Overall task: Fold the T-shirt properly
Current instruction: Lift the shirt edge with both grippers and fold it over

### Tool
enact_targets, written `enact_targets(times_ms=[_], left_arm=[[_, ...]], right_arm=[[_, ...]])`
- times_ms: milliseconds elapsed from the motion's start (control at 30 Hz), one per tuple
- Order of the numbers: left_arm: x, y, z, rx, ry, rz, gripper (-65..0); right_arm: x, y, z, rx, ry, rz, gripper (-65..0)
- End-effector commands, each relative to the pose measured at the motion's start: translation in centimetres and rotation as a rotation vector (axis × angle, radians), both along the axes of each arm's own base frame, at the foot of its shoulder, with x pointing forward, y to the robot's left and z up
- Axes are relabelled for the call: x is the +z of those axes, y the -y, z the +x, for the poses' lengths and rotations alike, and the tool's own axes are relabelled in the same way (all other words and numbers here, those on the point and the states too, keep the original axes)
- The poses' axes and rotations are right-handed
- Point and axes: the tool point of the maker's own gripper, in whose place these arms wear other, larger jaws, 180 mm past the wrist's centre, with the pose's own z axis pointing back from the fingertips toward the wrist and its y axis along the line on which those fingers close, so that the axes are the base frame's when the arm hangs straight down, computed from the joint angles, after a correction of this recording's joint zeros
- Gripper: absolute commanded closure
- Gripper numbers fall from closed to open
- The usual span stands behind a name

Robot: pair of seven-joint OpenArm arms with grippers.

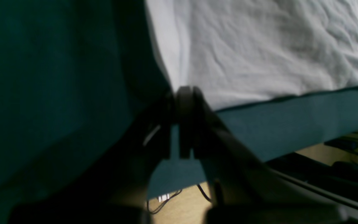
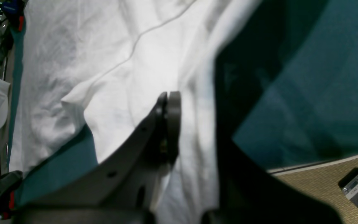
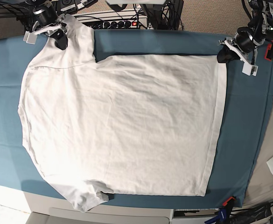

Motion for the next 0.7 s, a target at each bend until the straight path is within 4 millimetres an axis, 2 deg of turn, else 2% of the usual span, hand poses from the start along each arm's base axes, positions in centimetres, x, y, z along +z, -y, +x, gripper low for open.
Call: enact_targets(times_ms=[0,100,300,400,500,667], left_arm=[[0.2,-0.3,-0.3,-0.019,-0.006,0.033,0.0],[1.3,0.3,-1.0,-0.05,0.012,0.052,0.0],[4.5,2.0,-3.0,-0.13,0.052,0.141,0.0],[5.5,2.7,-4.2,-0.161,0.052,0.174,0.0],[5.5,3.0,-5.8,-0.179,0.022,0.179,0.0],[4.6,3.0,-8.5,-0.188,-0.055,0.176,0.0]], right_arm=[[0.5,0.1,-0.4,0.014,0.005,-0.01,0.0],[1.5,0.7,-1.2,0.022,0.0,-0.051,0.0],[4.9,3.1,-2.4,0.062,0.0,-0.193,0.0],[6.1,3.3,-3.6,0.077,-0.019,-0.219,0.0],[6.3,3.1,-5.4,0.093,-0.064,-0.219,0.0],[5.6,2.8,-8.5,0.113,-0.164,-0.197,0.0]])
